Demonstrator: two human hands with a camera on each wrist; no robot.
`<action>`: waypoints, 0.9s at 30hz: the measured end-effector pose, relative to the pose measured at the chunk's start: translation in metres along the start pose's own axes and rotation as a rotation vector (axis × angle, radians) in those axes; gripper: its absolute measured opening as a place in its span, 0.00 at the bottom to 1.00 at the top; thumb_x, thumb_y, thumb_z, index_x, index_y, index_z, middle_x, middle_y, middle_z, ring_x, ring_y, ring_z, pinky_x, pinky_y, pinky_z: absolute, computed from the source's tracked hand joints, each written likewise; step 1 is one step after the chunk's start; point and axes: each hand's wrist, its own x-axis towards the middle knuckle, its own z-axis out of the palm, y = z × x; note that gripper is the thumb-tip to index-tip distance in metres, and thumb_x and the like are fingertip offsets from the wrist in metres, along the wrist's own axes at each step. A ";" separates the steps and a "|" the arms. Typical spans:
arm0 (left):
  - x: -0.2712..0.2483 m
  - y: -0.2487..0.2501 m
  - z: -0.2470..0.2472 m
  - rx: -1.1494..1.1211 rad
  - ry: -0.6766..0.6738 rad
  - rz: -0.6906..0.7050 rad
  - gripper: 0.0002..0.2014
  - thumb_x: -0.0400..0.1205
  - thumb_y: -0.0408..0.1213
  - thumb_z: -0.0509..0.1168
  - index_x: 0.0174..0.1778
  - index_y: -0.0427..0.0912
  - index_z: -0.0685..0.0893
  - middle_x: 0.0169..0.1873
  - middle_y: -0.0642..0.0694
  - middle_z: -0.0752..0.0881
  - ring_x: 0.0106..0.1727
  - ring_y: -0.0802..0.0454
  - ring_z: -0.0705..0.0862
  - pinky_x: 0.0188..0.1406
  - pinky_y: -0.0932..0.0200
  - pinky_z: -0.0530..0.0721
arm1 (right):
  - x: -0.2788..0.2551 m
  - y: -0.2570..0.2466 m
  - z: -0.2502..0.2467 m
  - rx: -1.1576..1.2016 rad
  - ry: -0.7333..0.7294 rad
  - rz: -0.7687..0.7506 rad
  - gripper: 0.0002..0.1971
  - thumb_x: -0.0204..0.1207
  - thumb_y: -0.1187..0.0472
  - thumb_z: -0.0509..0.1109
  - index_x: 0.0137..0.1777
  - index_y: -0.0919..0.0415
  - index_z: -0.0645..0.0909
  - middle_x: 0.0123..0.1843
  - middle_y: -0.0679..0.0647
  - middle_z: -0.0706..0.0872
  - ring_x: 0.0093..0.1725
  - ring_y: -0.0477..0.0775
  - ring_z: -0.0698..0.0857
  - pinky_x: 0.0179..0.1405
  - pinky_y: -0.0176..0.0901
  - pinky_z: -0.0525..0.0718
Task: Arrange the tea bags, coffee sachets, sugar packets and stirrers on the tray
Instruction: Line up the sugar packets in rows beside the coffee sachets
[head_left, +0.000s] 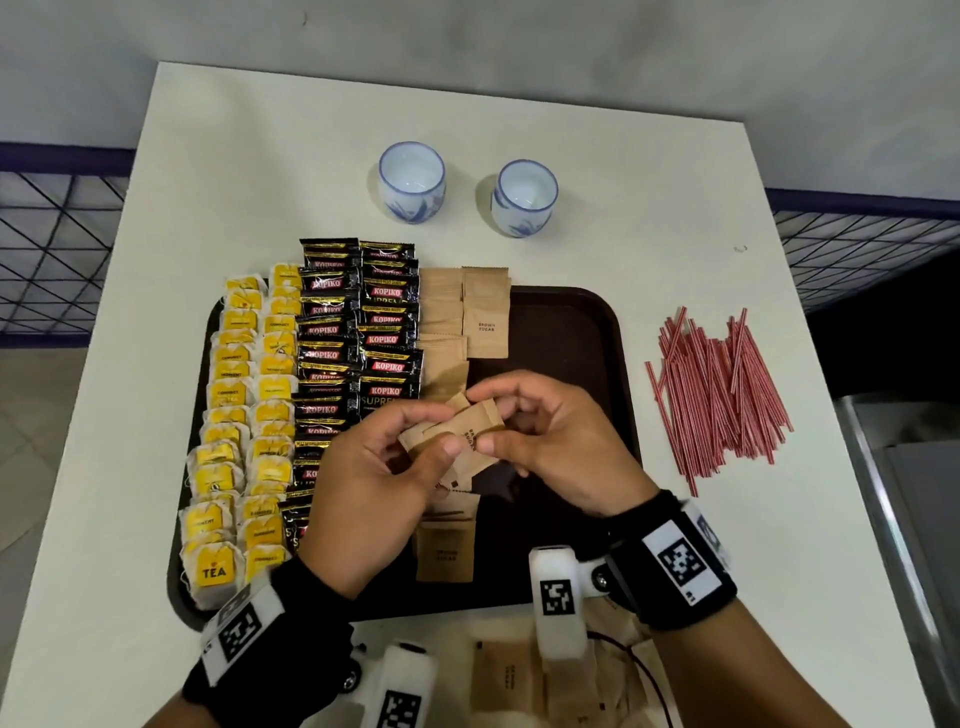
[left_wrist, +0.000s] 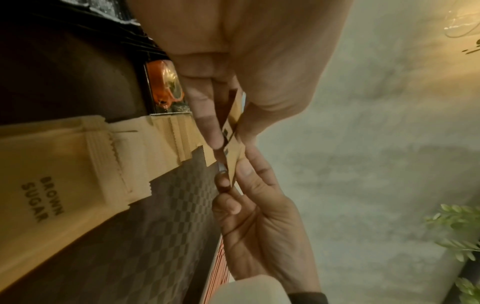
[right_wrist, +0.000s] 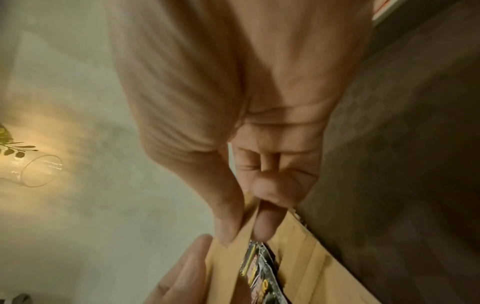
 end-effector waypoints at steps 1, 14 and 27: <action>0.000 0.000 -0.001 -0.003 -0.008 -0.007 0.12 0.78 0.28 0.75 0.51 0.51 0.91 0.50 0.54 0.92 0.43 0.52 0.92 0.31 0.53 0.92 | 0.001 0.000 0.000 0.001 0.025 0.010 0.20 0.72 0.73 0.78 0.62 0.56 0.84 0.45 0.62 0.87 0.38 0.53 0.85 0.27 0.42 0.79; 0.003 -0.001 -0.006 0.012 0.049 0.051 0.10 0.79 0.25 0.73 0.49 0.44 0.87 0.47 0.57 0.92 0.44 0.58 0.91 0.35 0.64 0.89 | 0.011 -0.003 -0.009 0.311 0.237 0.150 0.03 0.76 0.76 0.72 0.46 0.70 0.85 0.36 0.60 0.90 0.32 0.51 0.87 0.30 0.37 0.87; -0.003 -0.006 -0.014 0.051 0.057 0.036 0.12 0.82 0.25 0.69 0.49 0.49 0.89 0.46 0.58 0.93 0.38 0.65 0.87 0.35 0.72 0.82 | 0.098 -0.006 -0.054 -0.352 0.358 0.086 0.06 0.74 0.72 0.74 0.39 0.61 0.86 0.31 0.54 0.88 0.28 0.46 0.85 0.26 0.38 0.82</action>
